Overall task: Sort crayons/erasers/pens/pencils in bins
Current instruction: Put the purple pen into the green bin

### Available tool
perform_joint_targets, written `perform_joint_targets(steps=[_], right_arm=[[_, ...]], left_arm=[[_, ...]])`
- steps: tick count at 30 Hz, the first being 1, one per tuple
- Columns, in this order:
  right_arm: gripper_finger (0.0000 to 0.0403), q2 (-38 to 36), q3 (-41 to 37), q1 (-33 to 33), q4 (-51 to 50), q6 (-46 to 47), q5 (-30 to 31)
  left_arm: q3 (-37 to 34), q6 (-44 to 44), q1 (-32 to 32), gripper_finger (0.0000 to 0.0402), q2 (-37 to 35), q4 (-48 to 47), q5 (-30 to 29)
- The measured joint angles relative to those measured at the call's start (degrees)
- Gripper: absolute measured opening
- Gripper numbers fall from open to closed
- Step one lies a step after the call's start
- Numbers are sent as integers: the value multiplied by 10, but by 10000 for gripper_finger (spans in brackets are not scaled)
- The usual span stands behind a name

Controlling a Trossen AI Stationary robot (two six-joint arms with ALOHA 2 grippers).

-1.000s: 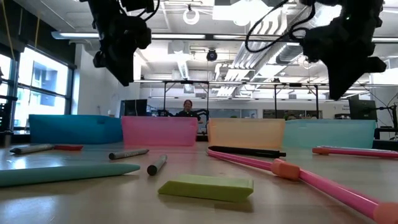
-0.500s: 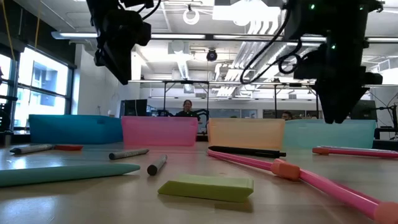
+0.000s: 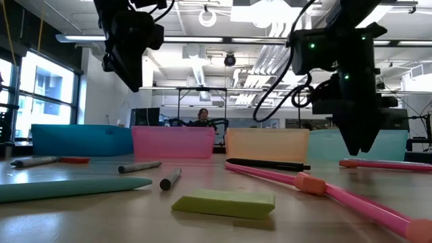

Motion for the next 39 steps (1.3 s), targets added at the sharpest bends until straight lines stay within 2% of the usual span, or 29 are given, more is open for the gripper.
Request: perform_joint_targets(steps=[12, 18, 27, 31, 39], right_arm=[[171, 15, 0, -43, 1, -44, -30], [159, 15, -2, -37, 3, -47, -28], [152, 9, -48, -9, 56, -1, -21], [125, 7, -49, -9, 59, -1, -25], [27, 8, -49, -9, 62, 3, -36]], left_arm=[[0, 0, 0, 126, 0, 0, 0], [0, 0, 0, 126, 0, 0, 0], [0, -4, 0, 126, 0, 0, 0], [0, -5, 0, 126, 0, 0, 0], [0, -5, 0, 126, 0, 0, 0]])
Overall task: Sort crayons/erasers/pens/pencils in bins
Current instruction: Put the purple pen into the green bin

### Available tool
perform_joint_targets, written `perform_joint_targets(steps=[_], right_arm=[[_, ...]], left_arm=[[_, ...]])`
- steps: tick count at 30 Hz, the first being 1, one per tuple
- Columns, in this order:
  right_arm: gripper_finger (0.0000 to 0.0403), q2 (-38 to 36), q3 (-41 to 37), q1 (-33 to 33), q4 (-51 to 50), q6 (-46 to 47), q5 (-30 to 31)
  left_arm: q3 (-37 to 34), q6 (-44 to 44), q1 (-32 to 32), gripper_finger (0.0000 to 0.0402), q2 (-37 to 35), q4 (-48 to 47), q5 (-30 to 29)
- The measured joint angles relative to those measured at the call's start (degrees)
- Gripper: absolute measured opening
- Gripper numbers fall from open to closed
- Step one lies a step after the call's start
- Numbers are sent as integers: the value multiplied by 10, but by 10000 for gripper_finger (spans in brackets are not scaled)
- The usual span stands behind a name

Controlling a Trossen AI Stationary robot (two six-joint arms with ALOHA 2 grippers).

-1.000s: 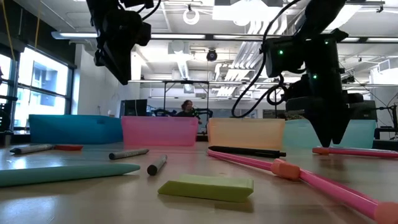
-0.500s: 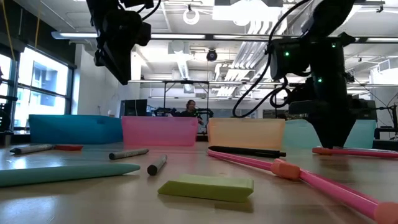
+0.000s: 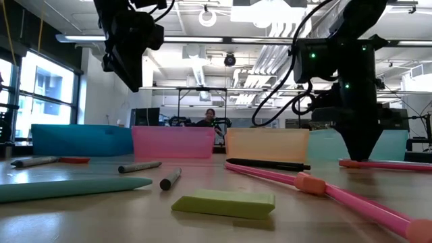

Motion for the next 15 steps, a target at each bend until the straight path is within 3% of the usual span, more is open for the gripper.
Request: perform_joint_targets(steps=[4, 15], right_arm=[[7, 0, 0, 0, -3, -4, -1], [16, -37, 15, 13, -17, -20, -14]], left_arm=[[0, 0, 0, 126, 0, 0, 0], [0, 12, 6, 126, 0, -5, 0]])
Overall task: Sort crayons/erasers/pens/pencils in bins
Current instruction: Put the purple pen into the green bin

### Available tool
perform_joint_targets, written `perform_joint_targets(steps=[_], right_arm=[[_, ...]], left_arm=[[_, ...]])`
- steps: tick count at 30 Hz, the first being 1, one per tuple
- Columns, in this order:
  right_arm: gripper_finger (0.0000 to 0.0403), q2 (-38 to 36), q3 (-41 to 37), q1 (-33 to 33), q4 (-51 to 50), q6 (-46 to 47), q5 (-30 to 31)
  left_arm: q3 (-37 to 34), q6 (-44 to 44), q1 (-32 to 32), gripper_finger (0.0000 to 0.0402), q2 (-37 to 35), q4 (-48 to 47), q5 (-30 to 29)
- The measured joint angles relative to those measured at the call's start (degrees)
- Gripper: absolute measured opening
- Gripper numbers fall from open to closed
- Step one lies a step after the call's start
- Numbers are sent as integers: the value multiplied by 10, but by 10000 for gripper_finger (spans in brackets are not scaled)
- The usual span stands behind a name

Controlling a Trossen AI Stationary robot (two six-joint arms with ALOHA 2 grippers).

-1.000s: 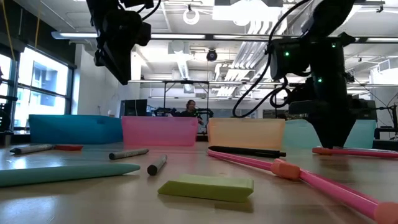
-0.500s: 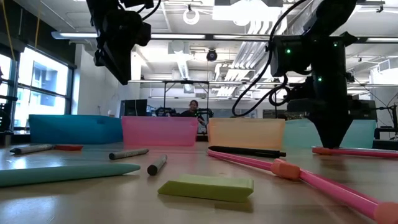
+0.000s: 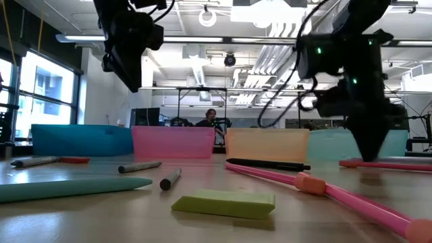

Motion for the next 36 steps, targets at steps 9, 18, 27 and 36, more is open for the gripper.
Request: perform_joint_targets(steps=[9, 18, 27, 36], right_arm=[[16, -66, 32, 21, -1, -9, 8], [16, -136, 79, 15, 1, -15, 109], [16, -178, 112, -12, -4, -43, 209], [16, -206, 119, -71, -7, -90, 292]], left_arm=[[0, 3, 21, 126, 0, 0, 0], [0, 7, 23, 126, 0, 3, 0], [0, 36, 22, 126, 0, 25, 1], [0, 63, 22, 126, 0, 45, 2]])
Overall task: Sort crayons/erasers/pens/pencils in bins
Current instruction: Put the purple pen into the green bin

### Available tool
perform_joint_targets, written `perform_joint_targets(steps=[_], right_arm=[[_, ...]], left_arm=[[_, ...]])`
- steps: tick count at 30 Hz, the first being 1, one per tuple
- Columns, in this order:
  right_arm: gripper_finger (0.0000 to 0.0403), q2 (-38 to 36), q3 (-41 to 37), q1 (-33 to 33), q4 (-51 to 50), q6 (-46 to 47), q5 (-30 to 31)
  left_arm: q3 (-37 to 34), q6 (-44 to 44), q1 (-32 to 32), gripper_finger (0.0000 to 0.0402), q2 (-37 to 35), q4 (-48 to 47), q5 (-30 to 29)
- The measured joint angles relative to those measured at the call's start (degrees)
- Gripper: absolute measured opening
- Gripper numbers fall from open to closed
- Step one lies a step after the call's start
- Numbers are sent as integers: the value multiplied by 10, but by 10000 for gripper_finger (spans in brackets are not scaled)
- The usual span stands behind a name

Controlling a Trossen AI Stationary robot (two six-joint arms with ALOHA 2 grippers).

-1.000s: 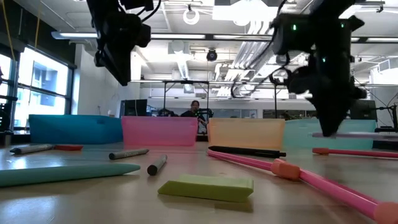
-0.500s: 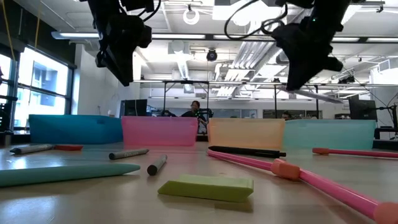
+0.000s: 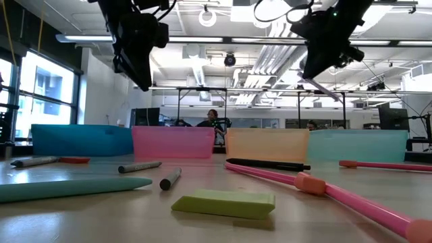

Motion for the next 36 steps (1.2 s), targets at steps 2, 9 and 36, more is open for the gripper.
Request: perform_joint_targets(steps=[2, 9, 36], right_arm=[[16, -4, 0, -20, -2, -10, 2], [16, -12, 0, -92, -3, -81, 1], [16, 108, -2, -381, 15, -386, -142]], left_arm=[[0, 0, 0, 126, 0, 3, 0], [0, 0, 0, 126, 0, 28, 0], [0, -138, 0, 126, 0, 33, 0]])
